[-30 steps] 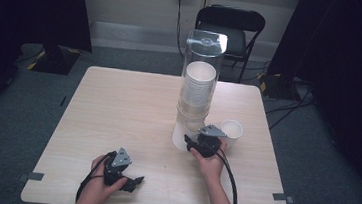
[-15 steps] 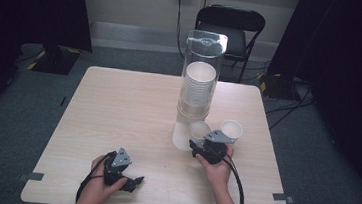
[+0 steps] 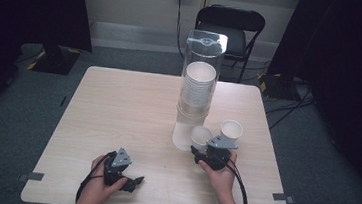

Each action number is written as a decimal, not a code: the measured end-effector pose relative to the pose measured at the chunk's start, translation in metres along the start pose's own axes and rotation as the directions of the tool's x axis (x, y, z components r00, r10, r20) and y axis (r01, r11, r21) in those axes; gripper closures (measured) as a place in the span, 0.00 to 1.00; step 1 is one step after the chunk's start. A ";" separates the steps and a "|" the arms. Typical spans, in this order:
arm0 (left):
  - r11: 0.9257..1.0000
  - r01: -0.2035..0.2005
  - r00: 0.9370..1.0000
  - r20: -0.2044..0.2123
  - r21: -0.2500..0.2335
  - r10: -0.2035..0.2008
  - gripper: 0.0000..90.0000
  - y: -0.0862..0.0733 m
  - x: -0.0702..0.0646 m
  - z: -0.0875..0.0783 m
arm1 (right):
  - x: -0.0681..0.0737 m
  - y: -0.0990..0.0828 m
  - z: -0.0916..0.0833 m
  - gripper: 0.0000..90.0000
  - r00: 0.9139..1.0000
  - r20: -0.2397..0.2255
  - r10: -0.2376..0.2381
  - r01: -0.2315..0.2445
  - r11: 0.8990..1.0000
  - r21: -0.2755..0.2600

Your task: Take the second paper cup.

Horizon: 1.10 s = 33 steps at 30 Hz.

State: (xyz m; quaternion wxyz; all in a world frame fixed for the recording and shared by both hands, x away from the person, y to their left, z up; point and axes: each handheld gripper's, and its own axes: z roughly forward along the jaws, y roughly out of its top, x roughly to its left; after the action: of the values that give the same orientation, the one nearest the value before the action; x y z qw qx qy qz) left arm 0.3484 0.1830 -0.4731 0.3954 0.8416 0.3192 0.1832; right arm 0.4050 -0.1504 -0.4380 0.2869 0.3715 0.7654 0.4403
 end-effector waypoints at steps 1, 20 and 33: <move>1.000 0.000 1.000 0.000 0.000 0.000 0.09 0.000 0.000 0.000 | 0.001 0.000 -0.001 0.38 1.000 0.000 -0.016 0.016 1.000 0.000; 1.000 0.001 1.000 0.000 0.000 -0.001 0.09 0.000 0.000 0.000 | -0.034 -0.033 -0.048 0.37 0.999 0.039 0.037 -0.037 0.999 -0.007; 1.000 0.002 1.000 0.001 0.000 -0.002 0.09 0.000 0.000 0.000 | -0.042 -0.048 -0.053 0.35 0.997 0.050 0.061 -0.063 0.997 0.038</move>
State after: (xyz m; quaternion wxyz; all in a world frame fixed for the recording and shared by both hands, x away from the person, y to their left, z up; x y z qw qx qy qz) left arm 0.3483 0.1829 -0.4731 0.3956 0.8414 0.3197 0.1826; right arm 0.3730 -0.2253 -0.4517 0.2843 0.4111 0.7550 0.4245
